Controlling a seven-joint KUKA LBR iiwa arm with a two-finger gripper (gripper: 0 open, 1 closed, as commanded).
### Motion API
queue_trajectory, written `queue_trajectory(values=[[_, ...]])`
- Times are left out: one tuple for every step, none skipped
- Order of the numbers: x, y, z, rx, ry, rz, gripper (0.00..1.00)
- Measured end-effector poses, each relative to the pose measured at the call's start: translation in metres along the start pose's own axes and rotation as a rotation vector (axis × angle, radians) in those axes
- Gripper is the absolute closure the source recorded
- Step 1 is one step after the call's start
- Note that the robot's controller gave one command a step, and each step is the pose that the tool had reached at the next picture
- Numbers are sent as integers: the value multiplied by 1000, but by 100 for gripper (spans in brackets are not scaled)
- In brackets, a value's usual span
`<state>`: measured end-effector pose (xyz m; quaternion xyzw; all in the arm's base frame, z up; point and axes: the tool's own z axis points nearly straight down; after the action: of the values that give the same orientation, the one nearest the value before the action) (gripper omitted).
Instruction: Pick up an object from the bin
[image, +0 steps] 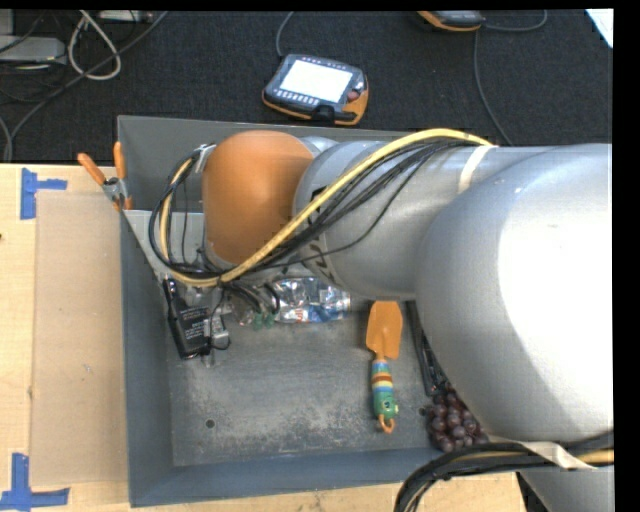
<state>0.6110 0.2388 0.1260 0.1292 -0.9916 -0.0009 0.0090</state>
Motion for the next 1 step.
queue_trajectory(values=[[0, 0, -21, 0, -1, 0, 100]])
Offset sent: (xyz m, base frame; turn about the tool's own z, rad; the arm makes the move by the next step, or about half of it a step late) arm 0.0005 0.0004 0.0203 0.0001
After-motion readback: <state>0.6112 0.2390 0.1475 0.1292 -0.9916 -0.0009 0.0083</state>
